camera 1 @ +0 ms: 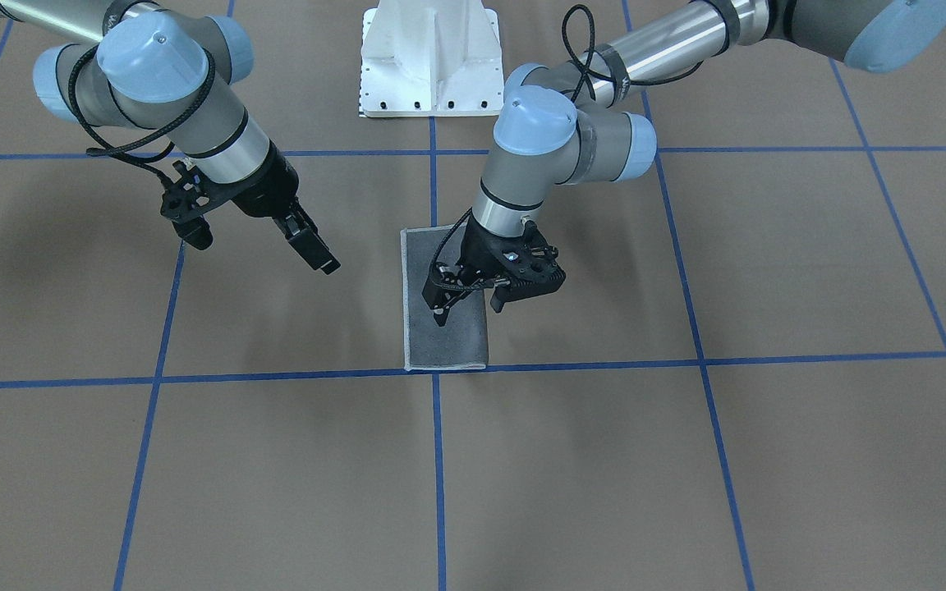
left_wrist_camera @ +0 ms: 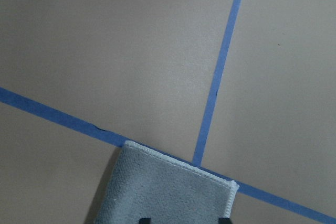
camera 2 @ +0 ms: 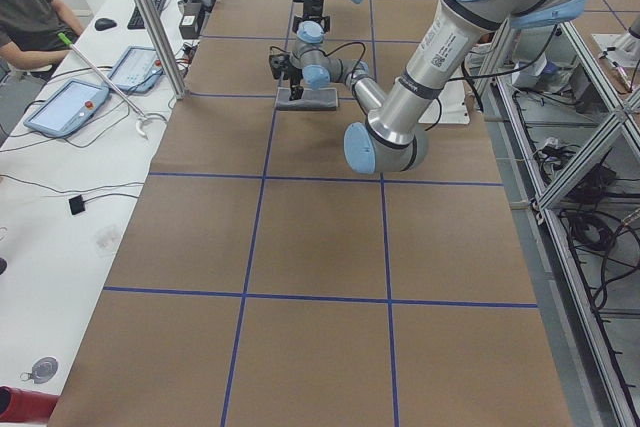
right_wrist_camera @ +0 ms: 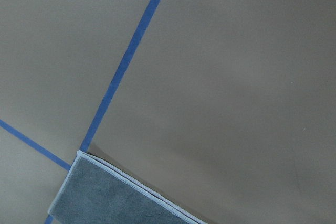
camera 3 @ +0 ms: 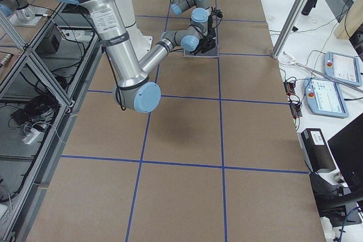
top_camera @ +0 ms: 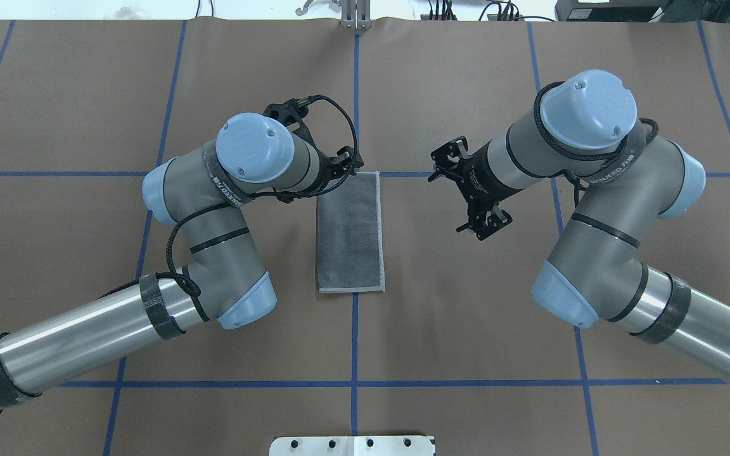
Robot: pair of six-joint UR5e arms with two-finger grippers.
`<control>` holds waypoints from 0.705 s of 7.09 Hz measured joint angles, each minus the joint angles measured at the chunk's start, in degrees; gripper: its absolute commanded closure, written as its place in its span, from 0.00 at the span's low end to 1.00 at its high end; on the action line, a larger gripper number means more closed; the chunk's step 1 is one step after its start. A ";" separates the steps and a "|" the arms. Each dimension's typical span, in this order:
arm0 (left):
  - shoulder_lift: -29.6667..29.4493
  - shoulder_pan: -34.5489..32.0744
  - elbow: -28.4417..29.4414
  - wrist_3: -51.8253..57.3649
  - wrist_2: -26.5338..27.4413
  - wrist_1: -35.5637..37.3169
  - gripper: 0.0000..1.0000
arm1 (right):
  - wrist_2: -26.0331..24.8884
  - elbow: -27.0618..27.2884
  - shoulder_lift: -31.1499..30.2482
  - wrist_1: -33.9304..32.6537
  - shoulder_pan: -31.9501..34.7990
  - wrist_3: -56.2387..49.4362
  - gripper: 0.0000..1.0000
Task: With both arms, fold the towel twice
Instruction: 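Move the left gripper to the strip's end nearest the robot and grasp it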
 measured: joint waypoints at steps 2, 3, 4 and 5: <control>5.63 2.11 -7.41 -5.69 -0.07 0.75 0.07 | -2.85 0.44 -0.06 0.10 0.23 -0.23 0.00; 8.56 4.01 -11.17 -9.07 0.08 0.82 0.15 | -3.41 0.49 -0.25 0.30 1.01 -2.39 0.00; 10.44 6.21 -13.45 -12.02 1.26 0.91 0.20 | -3.25 0.51 -1.05 0.41 2.43 -7.05 0.00; 11.25 8.82 -14.29 -13.90 3.45 0.94 0.28 | -3.10 0.50 -2.51 0.46 3.74 -11.94 0.00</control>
